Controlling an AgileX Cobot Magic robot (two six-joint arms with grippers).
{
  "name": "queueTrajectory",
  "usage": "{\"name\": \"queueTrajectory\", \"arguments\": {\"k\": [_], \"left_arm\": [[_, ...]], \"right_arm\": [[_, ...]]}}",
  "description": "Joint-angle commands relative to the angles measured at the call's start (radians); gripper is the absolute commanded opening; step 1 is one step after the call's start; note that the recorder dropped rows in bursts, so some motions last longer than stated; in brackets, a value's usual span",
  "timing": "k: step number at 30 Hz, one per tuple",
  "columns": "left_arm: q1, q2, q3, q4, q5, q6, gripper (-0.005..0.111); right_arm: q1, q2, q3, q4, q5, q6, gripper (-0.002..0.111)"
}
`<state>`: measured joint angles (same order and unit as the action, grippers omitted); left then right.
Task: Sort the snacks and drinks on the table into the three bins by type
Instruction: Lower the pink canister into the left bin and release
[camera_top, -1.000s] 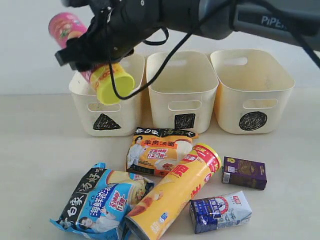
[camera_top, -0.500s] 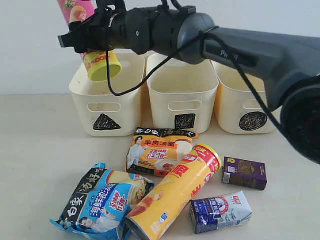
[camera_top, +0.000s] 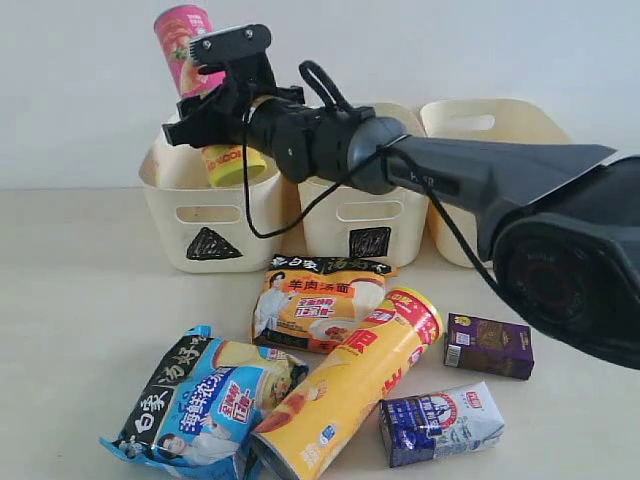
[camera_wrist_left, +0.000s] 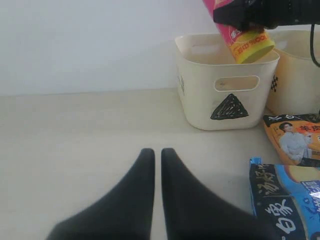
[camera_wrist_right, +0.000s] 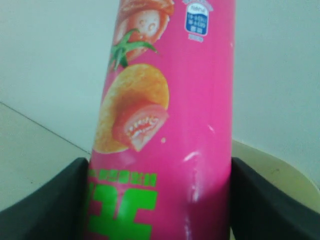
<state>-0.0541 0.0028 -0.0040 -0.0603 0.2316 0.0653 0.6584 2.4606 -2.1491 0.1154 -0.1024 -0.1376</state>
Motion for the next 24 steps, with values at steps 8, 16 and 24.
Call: {"name": "queueTrajectory", "arguments": {"k": [8,16,24], "left_arm": [[0.004,-0.003,0.004,-0.011,0.001,0.008,0.004],[0.004,-0.003,0.004,-0.011,0.001,0.008,0.004],[0.004,-0.003,0.004,-0.011,0.001,0.011,0.004]], "right_arm": [[-0.009,0.087,-0.007,-0.01,-0.12,-0.055,0.014],[-0.009,0.1,-0.007,-0.005,-0.112,-0.055,0.067],[-0.009,0.1,-0.007,0.014,-0.036,-0.051,0.068]]}}
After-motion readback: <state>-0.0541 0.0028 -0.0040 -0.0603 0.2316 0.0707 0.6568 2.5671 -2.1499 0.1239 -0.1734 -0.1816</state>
